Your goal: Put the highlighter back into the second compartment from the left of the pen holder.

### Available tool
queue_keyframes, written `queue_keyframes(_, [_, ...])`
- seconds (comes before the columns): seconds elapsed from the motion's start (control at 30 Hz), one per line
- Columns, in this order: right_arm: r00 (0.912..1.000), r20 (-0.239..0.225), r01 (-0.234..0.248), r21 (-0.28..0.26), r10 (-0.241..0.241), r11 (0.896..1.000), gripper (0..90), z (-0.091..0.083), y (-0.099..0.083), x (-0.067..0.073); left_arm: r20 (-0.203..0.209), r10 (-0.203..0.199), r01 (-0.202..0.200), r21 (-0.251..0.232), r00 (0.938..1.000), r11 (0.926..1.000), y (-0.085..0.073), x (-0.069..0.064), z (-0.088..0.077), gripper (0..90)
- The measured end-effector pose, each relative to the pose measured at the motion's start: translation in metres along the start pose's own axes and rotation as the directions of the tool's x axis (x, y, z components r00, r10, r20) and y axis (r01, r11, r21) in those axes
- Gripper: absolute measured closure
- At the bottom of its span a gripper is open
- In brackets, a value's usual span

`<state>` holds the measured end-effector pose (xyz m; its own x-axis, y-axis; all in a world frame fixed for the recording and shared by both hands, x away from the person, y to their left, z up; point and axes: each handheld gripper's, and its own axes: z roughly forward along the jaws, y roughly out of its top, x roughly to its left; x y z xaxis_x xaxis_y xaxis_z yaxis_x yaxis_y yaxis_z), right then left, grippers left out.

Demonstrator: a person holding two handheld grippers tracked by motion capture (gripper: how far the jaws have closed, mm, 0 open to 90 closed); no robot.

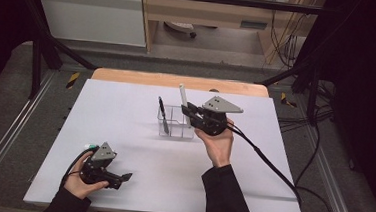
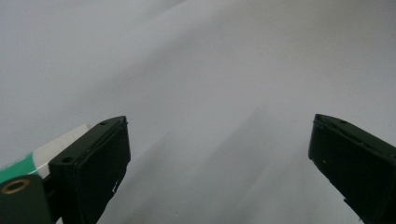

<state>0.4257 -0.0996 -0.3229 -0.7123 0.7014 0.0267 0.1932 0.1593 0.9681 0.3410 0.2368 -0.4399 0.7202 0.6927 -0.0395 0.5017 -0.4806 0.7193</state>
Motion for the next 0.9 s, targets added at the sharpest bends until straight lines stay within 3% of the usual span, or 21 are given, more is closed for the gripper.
queue_keyframes(0.3, [0.9974, 0.027, -0.066, -0.042, 0.067, 0.997, 78.9, 0.027, 0.005, -0.007, 0.001, 0.000, 0.000, -0.003, 1.0000, 1.0000, 0.000, 0.000, -0.001, 5.3])
queue_keyframes(0.63, [0.9942, 0.034, -0.100, -0.060, 0.103, 0.993, 78.9, 0.059, -0.008, -0.016, 0.003, 0.002, -0.002, -0.004, 1.0000, 1.0000, 0.000, 0.001, -0.001, 5.3])
queue_keyframes(0.9, [0.9926, 0.044, -0.111, -0.030, 0.113, 0.993, 78.9, 0.074, -0.022, -0.019, 0.000, 0.001, -0.001, -0.002, 1.0000, 1.0000, -0.001, 0.001, -0.001, 5.3])
